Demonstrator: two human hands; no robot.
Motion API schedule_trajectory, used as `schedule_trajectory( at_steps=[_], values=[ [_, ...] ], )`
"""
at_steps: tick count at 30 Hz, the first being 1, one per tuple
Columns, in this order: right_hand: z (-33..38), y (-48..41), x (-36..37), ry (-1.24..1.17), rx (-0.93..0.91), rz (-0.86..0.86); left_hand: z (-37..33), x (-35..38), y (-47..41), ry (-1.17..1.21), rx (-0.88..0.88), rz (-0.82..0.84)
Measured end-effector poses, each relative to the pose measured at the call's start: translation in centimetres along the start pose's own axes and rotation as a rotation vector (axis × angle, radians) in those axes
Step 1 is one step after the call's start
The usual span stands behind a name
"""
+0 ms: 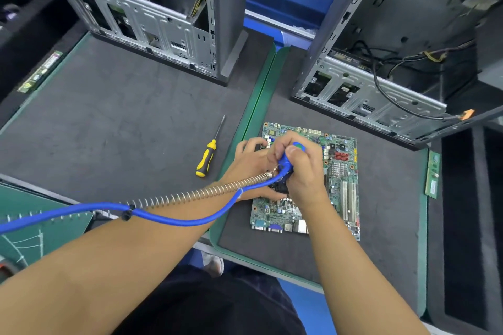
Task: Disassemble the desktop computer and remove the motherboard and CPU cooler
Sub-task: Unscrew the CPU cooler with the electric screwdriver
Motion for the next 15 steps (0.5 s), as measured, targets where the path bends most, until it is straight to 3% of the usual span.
schedule_trajectory(
  at_steps=[15],
  values=[
    [-0.39,-0.18,-0.29,-0.006,0.057,0.027,-0.64,-0.56,-0.32,-0.049,-0.006,-0.02]
  ],
)
Point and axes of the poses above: each hand's wrist, its own y-axis away from the middle knuckle, its own x-axis out of the palm, z = x × y, the point moved 2 cm from there along -y, towards the middle knuckle, and after that the axes turned 7 degrees about y, right-handed, at the moved point
